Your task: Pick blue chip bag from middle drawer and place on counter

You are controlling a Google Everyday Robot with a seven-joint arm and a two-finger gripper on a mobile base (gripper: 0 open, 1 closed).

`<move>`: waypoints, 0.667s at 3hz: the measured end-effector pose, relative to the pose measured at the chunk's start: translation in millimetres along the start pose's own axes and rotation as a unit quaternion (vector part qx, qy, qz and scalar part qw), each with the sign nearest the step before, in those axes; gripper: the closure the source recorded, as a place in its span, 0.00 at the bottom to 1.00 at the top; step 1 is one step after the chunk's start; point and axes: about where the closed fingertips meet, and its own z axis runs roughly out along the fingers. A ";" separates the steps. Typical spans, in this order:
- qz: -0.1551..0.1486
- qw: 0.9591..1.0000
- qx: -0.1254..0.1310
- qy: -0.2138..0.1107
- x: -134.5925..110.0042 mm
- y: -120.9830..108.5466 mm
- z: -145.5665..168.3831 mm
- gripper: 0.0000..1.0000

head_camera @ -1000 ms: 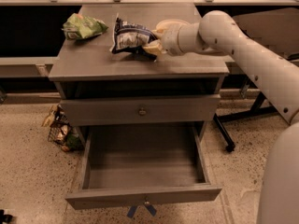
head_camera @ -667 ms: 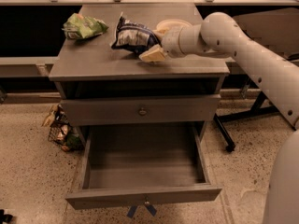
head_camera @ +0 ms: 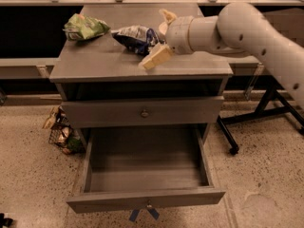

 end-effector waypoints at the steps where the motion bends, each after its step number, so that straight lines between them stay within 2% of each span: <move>1: -0.022 0.999 0.024 -0.012 -44.4 16.5 -43.8 0.00; 2: -0.019 0.999 0.038 -0.003 -38.2 17.6 -62.6 0.00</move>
Offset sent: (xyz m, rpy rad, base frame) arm -0.0434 -0.0058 0.0390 0.0090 -0.0601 -0.0074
